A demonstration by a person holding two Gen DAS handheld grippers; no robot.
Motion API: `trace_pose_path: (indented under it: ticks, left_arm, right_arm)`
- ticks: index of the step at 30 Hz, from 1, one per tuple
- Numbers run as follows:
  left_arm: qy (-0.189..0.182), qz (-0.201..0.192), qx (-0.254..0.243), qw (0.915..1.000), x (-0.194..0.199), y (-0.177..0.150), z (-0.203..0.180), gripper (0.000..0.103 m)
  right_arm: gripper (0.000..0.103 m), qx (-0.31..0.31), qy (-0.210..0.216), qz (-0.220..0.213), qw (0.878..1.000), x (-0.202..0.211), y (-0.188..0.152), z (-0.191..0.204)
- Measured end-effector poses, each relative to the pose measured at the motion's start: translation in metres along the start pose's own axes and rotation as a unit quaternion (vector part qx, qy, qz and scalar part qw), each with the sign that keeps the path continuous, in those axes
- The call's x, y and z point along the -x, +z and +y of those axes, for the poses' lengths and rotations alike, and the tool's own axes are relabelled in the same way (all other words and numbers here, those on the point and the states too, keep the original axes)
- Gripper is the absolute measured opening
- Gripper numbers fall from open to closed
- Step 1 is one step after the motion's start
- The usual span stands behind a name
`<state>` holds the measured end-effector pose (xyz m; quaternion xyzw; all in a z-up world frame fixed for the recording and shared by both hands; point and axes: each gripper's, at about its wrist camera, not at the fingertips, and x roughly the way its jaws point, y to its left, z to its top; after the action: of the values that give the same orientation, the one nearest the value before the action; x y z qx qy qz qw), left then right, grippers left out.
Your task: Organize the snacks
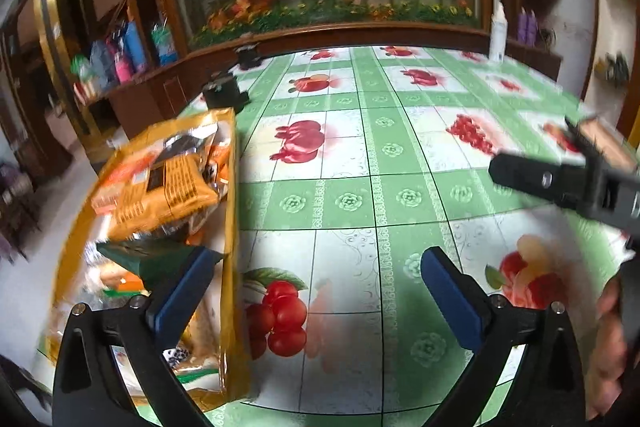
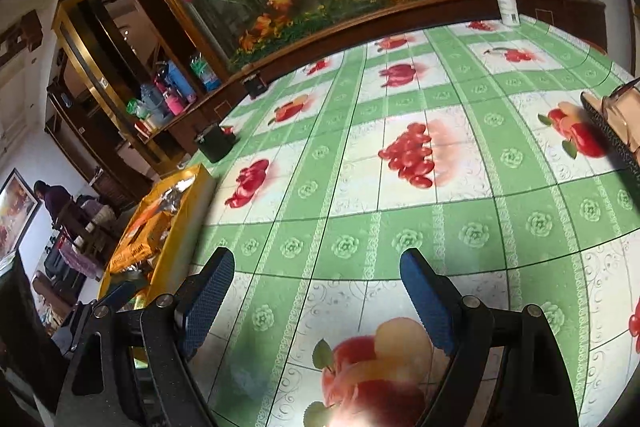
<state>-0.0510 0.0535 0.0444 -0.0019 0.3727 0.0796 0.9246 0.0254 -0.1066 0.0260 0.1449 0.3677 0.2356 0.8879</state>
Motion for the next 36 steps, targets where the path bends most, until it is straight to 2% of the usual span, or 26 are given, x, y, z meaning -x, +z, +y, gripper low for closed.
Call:
trace_pose_path:
  ticks: [2,5,9,13,20,32,36]
  left_arm:
    - [-0.017,-0.013,0.025,0.9995,0.005,0.000,0.011,0.103]
    - [0.003,-0.018,0.044,0.9989,0.006,0.000,0.017,0.103]
    - [0.010,0.000,0.032,0.9995,-0.001,0.002,0.013,0.103]
    - [0.013,-0.002,0.014,0.9998,0.000,0.001,0.007,0.103]
    - [0.019,0.000,0.012,0.9997,0.001,0.001,0.004,0.103]
    - [0.054,-0.015,-0.005,0.9984,0.007,0.000,0.000,0.103]
    - [0.078,-0.041,-0.018,0.9959,0.018,-0.003,-0.006,0.103]
  right_arm:
    - [0.088,0.003,0.007,0.007,1.000,-0.004,-0.001,0.004]
    - [0.088,0.017,0.012,0.020,1.000,-0.011,-0.004,0.013]
    - [0.088,0.036,0.011,0.025,0.999,-0.013,-0.008,0.023]
    - [0.089,0.044,0.008,0.031,0.999,-0.016,-0.011,0.027]
    - [0.090,0.041,0.007,0.039,0.998,-0.020,-0.011,0.027]
    - [0.091,0.047,0.000,0.028,0.998,-0.017,-0.010,0.029]
    - [0.091,0.044,-0.002,0.024,0.999,-0.014,-0.010,0.029]
